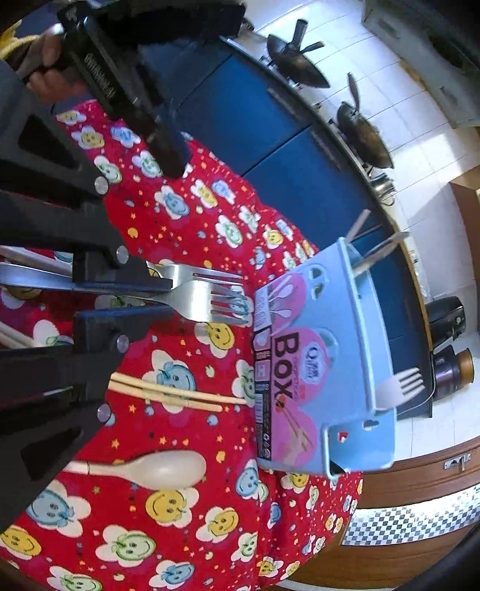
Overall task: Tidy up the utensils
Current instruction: 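Grasp a silver fork with the left tool while the right tool grasps another silver fork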
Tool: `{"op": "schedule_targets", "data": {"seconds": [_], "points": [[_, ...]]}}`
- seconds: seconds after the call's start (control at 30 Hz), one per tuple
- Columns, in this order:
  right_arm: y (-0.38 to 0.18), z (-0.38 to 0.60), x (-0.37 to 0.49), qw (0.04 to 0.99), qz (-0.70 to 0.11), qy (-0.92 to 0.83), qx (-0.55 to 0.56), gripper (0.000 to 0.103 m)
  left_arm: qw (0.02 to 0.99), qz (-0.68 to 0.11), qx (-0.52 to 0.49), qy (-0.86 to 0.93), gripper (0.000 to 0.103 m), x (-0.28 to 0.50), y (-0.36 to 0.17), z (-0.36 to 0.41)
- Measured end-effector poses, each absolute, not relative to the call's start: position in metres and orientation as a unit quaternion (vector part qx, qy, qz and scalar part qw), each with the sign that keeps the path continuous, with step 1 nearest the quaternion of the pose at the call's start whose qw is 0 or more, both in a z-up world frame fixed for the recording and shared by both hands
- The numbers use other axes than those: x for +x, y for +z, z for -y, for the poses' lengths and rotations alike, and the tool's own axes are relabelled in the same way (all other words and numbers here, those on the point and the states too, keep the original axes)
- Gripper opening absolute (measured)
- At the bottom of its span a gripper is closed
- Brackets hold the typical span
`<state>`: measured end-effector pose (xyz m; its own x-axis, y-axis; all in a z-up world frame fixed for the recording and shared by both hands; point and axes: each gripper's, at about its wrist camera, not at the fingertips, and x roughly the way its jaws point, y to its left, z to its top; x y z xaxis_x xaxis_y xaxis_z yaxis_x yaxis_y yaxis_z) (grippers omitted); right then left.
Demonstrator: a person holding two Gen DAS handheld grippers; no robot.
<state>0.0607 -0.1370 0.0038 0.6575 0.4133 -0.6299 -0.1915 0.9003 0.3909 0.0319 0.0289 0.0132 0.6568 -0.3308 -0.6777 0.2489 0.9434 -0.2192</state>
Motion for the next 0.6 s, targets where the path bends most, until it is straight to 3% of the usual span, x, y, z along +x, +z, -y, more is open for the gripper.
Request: {"op": "schedule_targets", "data": {"seconds": [0.23, 0.6], "points": [[0.010, 0.147, 0.055, 0.906, -0.361, 0.170, 0.138, 0.004, 0.881, -0.411, -0.071, -0.224, 0.034, 0.035, 0.005, 0.000], [0.007, 0.171, 0.048, 0.909, -0.352, 0.163, 0.152, 0.004, 0.866, -0.439, -0.027, -0.237, 0.034, 0.043, -0.006, 0.034]]}}
